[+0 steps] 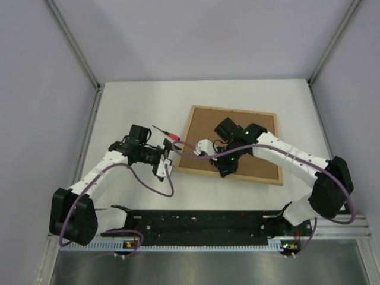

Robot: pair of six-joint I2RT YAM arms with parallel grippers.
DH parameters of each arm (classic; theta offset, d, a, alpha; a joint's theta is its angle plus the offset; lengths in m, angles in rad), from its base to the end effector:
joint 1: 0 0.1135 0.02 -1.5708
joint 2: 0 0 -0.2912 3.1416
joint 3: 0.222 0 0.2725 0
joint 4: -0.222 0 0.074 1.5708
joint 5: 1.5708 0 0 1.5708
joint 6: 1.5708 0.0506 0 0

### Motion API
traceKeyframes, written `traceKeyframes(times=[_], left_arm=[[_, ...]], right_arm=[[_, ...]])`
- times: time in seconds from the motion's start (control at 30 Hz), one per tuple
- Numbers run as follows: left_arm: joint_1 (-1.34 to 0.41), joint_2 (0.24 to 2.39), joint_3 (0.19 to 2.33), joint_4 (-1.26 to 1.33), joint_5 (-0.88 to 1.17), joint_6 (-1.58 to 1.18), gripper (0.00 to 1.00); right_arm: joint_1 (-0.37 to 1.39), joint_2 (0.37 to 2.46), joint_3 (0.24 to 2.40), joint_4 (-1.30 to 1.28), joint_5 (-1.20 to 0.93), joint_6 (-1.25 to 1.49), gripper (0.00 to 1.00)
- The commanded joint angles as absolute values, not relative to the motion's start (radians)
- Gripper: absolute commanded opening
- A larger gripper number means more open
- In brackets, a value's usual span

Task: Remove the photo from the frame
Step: Turn over the photo frame at the center of the board.

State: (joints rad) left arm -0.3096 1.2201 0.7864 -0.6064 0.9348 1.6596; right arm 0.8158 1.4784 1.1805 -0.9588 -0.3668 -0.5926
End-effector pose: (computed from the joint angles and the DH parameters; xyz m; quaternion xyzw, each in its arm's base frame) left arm 0.2153 -0.1116 0.2400 0.7830 0.3781 -0.1932 0.4545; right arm 0.1940 0.2326 0.2675 -0.6505 0.7217 0.1961 0.1328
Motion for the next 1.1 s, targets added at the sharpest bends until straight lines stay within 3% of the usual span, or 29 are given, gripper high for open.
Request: traceKeyframes(times=[0.0, 0.3, 0.5, 0.83, 1.0, 1.07], left_arm=[[-0.345, 1.229, 0.833, -0.722, 0.954, 1.808, 0.98], [-0.353, 1.242, 0.882, -0.753, 0.957, 1.824, 0.98], [-0.373, 1.258, 0.847, -0.482, 0.868, 1.608, 0.98], [-0.429, 1.270, 0.781, -0.335, 0.773, 1.542, 0.98], [-0.449, 1.264, 0.729, -0.209, 0.713, 1.468, 0.91], [-0.468, 1.261, 0.707, -0.132, 0.663, 1.428, 0.79]], right_arm=[[0.792, 1.456, 1.367, -1.008, -0.499, -0.624, 0.00], [0.779, 1.500, 1.419, -1.031, -0.500, -0.632, 0.00], [0.779, 1.509, 1.459, -1.040, -0.523, -0.615, 0.00], [0.779, 1.542, 1.525, -1.052, -0.537, -0.600, 0.00], [0.778, 1.551, 1.563, -1.063, -0.546, -0.595, 0.00], [0.778, 1.552, 1.574, -1.066, -0.552, -0.594, 0.00]])
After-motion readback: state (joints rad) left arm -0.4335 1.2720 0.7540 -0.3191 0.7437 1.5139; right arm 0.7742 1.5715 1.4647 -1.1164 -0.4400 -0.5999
